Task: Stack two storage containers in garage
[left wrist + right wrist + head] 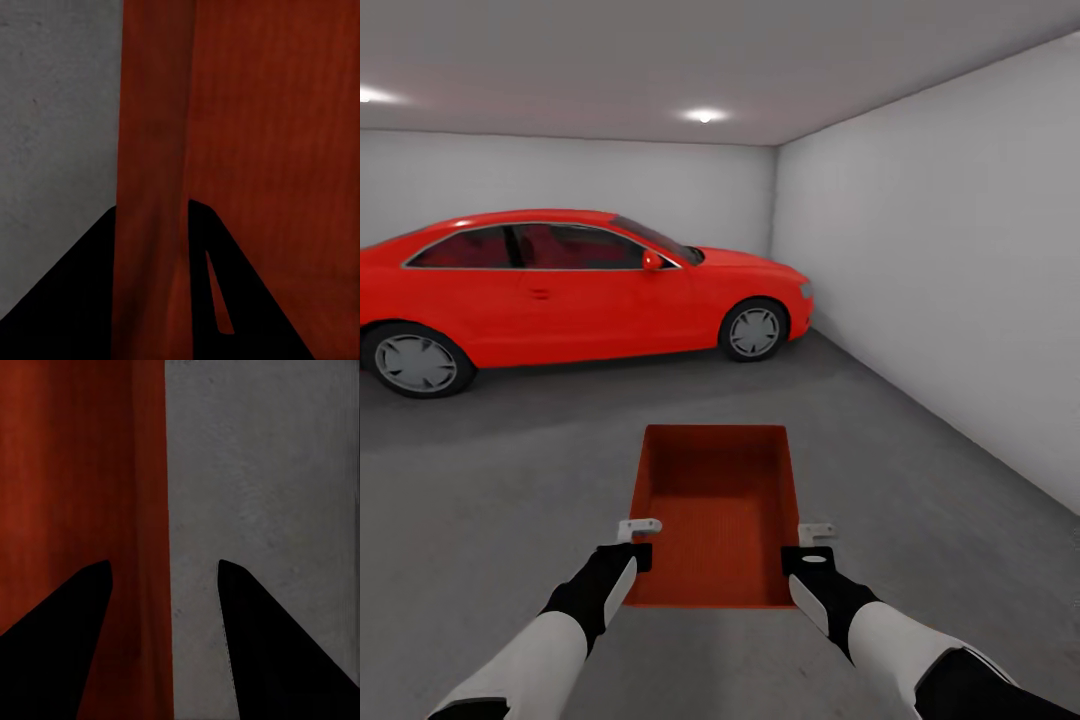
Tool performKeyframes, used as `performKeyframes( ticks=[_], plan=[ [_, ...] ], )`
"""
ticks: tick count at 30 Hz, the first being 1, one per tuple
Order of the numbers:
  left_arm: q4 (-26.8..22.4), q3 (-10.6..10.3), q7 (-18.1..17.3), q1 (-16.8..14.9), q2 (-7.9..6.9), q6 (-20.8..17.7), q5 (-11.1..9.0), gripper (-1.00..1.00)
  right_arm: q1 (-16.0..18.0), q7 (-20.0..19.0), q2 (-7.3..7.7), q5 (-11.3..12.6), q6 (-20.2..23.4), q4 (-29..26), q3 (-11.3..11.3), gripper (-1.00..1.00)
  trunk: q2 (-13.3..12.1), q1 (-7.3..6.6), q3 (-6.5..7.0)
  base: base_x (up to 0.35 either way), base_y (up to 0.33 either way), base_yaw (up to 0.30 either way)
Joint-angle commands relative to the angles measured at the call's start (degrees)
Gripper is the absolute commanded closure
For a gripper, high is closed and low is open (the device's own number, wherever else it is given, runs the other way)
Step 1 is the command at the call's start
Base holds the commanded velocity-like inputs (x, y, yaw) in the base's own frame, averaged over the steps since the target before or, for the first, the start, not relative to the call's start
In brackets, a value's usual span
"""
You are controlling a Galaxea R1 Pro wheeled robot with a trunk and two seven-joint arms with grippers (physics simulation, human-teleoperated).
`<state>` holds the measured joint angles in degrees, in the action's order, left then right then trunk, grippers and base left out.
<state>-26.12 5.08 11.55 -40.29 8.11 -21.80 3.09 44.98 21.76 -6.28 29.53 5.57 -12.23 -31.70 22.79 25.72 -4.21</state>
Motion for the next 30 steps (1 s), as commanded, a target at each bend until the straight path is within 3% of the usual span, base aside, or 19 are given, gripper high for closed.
performKeyframes(
  ticks=[1,30],
  plan=[
    [-0.1,0.5,0.3,0.0,-0.55,-0.6,1.7,1.0,0.1,0.1,0.04,-0.5,0.4,-1.7,1.4,1.0,0.1,0.07,-0.13,0.321,0.0,-0.245],
    [-0.1,0.5,0.3,0.0,-0.55,-0.6,1.7,1.0,0.1,0.1,-0.04,-0.5,0.4,-1.7,1.4,1.0,0.1,0.07,-0.13,0.321,0.0,-0.244]
  ],
)
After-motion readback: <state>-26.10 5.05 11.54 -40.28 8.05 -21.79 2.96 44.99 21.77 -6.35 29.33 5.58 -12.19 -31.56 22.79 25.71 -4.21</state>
